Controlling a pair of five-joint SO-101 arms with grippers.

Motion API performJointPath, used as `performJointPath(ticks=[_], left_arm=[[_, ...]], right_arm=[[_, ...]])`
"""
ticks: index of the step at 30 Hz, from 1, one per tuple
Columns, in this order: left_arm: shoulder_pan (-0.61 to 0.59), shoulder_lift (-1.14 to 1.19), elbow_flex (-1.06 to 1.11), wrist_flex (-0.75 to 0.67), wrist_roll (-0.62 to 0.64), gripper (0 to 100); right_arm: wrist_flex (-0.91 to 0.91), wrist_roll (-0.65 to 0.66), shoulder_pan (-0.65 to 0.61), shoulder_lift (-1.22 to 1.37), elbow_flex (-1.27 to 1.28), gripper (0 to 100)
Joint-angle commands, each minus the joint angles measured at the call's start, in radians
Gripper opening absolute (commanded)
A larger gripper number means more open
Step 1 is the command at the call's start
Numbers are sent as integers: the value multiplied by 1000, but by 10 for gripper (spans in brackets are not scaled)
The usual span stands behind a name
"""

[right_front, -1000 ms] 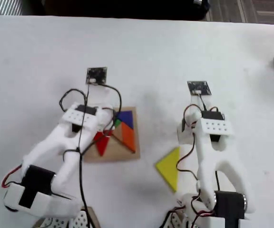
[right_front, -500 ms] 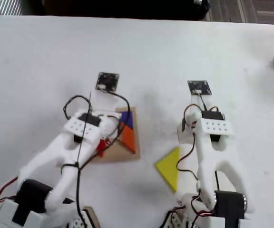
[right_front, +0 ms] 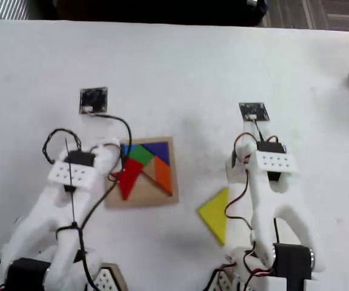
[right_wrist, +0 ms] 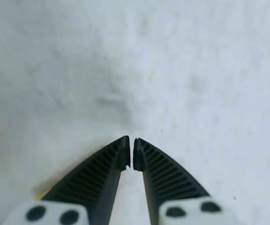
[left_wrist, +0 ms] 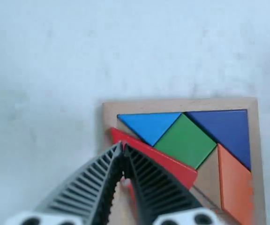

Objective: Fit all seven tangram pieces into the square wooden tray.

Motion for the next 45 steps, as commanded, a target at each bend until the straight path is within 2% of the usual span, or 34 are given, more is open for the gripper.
performJointPath(ticks=[1, 9, 13, 19, 31, 35, 45], left_arm=[[15, 12, -11, 6, -6, 24], [8, 268, -161, 26, -5, 24], [18, 315, -219, 66, -5, 24], [51, 225, -207, 71, 0, 24], [306, -4, -44, 61, -8, 24], [364, -31, 15, 61, -100, 24], [259, -30, 86, 69, -140, 24]], right_arm=[[-15, 14, 8, -44, 2, 17], [-21, 14, 8, -44, 6, 18], [-21, 14, 8, -44, 6, 18], [-21, 14, 8, -45, 6, 18], [-22, 14, 8, -45, 6, 18], [-22, 14, 8, -45, 6, 18], [-22, 14, 8, -45, 6, 18]])
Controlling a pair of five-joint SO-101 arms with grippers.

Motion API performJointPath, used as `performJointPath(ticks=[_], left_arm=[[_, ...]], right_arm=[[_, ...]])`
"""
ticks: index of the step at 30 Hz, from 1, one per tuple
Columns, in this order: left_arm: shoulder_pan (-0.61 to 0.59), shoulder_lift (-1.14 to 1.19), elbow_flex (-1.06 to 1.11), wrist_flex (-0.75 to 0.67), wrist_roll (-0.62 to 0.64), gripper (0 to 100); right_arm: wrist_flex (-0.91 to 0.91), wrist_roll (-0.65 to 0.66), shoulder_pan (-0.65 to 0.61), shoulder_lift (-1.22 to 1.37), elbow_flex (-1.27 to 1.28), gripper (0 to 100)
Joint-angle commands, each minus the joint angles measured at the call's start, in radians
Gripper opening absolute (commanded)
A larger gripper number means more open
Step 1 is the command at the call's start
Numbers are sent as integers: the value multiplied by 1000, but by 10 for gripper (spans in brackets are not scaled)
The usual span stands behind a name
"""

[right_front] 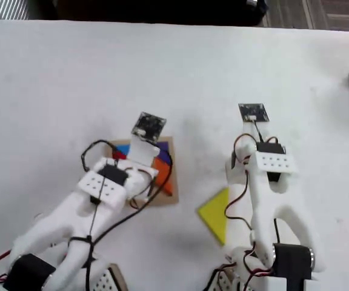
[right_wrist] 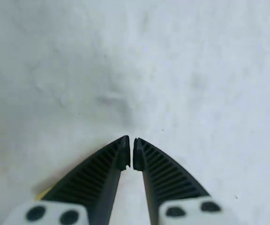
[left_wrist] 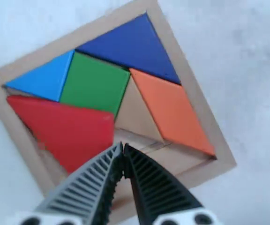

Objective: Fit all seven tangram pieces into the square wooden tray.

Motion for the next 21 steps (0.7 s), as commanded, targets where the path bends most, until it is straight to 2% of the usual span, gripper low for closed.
performJointPath(ticks=[1, 7, 11, 16, 21], left_arm=[[-42, -36, 18, 8, -11, 24], [-87, -39, 21, 51, -15, 24], [-87, -45, 20, 66, -100, 24], [-87, -47, -51, 133, -110, 24], [-87, -47, -100, 107, -109, 24]], right_arm=[[-16, 14, 8, -45, -5, 18], [-24, 14, 8, -45, -5, 18], [-28, 14, 8, -45, -5, 18], [-28, 14, 8, -45, -5, 19], [-30, 14, 8, -45, -5, 19]])
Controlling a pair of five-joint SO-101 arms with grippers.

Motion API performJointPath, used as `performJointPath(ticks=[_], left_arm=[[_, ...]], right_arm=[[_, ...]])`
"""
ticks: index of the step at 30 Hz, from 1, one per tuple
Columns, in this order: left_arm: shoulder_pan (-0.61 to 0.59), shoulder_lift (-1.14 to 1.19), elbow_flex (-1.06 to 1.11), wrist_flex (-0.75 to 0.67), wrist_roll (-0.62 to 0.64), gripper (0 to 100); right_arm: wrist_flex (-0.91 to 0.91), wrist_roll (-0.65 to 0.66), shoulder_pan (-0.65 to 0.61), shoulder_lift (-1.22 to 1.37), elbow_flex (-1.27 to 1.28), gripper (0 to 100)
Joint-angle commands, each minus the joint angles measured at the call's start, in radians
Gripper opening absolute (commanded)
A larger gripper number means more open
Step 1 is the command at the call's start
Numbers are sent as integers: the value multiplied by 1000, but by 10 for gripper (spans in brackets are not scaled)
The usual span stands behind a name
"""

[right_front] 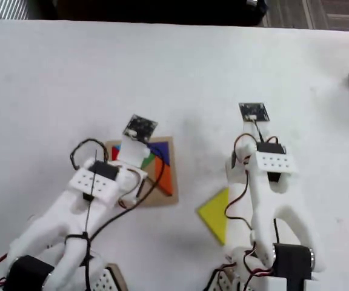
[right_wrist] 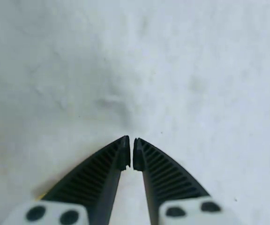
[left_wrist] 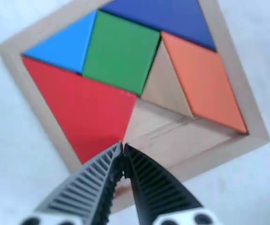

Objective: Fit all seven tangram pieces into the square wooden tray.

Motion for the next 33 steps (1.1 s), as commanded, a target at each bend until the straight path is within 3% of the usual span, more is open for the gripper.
performJointPath(ticks=[1, 6, 13, 17, 23, 29, 33], left_arm=[[-10, -41, -61, -37, -9, 24], [-8, -39, -28, -140, 112, 24], [-10, -39, 61, -319, 127, 24], [-35, -42, 58, -311, 124, 24], [-196, -117, 44, -302, 123, 24], [-219, -257, 129, -292, 123, 24], [-249, -320, 157, -298, 123, 24]], right_arm=[[-18, 14, 7, -45, -5, 19], [-18, 14, 7, -44, -5, 19], [-18, 14, 7, -44, -5, 20], [-18, 14, 7, -44, -5, 19], [-7, 5, 13, -54, -5, 18], [39, 3, 7, -76, -15, 18], [193, 2, -35, -179, -83, 18]])
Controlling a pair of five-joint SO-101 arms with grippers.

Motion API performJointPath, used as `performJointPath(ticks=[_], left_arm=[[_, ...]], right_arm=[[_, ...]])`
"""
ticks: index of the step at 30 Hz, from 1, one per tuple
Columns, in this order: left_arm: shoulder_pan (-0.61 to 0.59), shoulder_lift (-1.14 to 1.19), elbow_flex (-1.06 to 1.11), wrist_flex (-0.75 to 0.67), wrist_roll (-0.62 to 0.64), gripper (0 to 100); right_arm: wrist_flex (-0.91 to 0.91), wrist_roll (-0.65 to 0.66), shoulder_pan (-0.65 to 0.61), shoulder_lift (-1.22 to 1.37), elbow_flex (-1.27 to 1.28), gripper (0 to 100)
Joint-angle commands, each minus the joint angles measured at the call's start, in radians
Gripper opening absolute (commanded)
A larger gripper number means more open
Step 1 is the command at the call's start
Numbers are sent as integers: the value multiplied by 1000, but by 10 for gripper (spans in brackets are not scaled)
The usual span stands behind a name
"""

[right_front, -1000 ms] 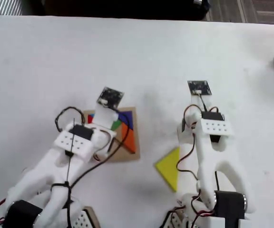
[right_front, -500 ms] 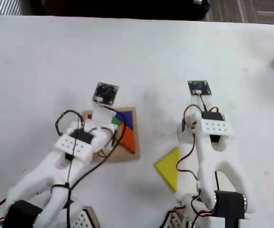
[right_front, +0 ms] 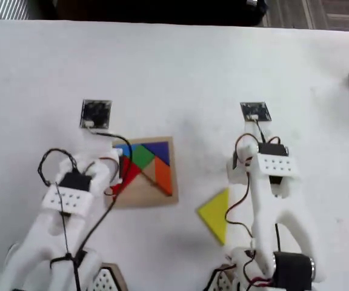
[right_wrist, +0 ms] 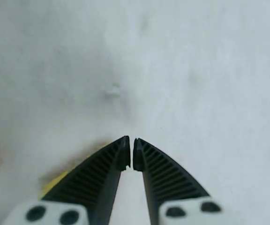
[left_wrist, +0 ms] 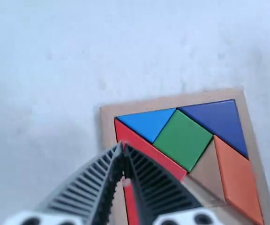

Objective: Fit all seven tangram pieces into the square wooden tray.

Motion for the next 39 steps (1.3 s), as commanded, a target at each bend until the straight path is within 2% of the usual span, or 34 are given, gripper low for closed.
performJointPath(ticks=[1, 6, 12, 15, 22, 29, 32, 36, 38, 39], left_arm=[[-59, -62, -11, -14, 8, 24], [-131, -18, -41, -43, 8, 27], [-174, 137, -138, -43, 8, 27], [-179, 203, -178, -43, 8, 27], [-179, 226, -195, -43, 6, 27], [-179, 226, -195, -43, 6, 24], [-179, 226, -193, -43, 6, 24], [-179, 226, -193, -41, 6, 24], [-179, 228, -193, -40, 6, 24], [-179, 229, -193, -40, 6, 24]], right_arm=[[156, 0, -54, -127, -95, 18], [220, -101, -170, -180, -95, 32], [208, -186, -285, -27, -38, 232], [208, -160, -344, 76, -35, 255], [225, -71, -366, 154, -41, 254], [226, -64, -371, 108, -31, 250], [226, -48, -366, 56, 3, 176], [229, 95, -364, -16, 28, 5], [260, 158, -343, -51, 49, 36], [268, 184, -337, -70, 58, 19]])
